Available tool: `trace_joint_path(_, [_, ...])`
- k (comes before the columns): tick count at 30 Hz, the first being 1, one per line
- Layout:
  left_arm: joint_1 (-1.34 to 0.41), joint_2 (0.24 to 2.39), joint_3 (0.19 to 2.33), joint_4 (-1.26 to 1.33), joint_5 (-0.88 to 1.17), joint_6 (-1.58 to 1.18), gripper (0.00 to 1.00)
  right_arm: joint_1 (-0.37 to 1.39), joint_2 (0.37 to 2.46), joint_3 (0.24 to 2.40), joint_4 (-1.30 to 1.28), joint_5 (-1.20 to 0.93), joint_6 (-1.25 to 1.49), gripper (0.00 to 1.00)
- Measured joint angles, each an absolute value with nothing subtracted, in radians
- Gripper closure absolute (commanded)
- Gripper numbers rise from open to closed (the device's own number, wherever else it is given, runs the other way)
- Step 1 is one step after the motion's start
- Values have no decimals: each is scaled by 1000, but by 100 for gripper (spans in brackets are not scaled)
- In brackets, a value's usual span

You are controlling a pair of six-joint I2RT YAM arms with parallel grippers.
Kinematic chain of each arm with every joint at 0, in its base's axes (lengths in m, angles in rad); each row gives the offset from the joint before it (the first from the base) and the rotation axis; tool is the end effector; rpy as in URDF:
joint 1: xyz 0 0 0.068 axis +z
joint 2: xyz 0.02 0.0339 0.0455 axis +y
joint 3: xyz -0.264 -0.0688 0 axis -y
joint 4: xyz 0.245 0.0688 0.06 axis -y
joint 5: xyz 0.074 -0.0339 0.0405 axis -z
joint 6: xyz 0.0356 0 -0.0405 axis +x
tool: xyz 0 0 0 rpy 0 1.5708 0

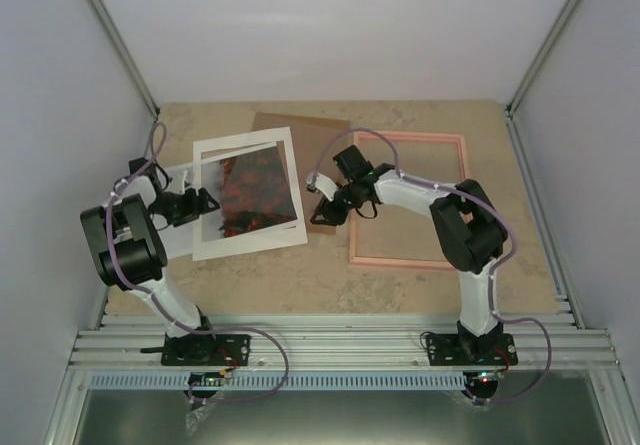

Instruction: Put the photo into the frame

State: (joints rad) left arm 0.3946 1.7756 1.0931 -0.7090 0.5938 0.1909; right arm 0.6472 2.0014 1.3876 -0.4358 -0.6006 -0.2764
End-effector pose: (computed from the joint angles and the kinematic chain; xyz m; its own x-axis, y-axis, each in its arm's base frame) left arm 0.3032 0.1047 0.1622 -0.9348 -0.2189 -0.2796 -0.0500 0.8607 -0.5067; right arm 0.3201 0.2672 0.1717 -0.4686 -0.6364 -0.6128 -0.8833 0.3273 0.3356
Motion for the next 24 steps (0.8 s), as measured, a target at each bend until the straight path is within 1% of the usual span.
trace_joint_path(6, [396, 1845, 1114, -701, 627, 203, 20, 659, 2117, 1415, -406, -504, -276, 77])
trace_joint_path(9, [398, 1868, 1126, -694, 670, 207, 22, 664, 2127, 1428, -378, -483, -283, 80])
trace_joint_path(16, [399, 1924, 1134, -685, 810, 233, 27, 676, 2133, 1418, -336, -448, -310, 82])
trace_joint_path(21, [402, 1936, 1134, -676, 843, 240, 34, 676, 2134, 1412, -313, -437, -326, 82])
trace_joint_path(24, [402, 1945, 1131, -674, 870, 252, 35, 676, 2137, 1412, -303, -436, -332, 83])
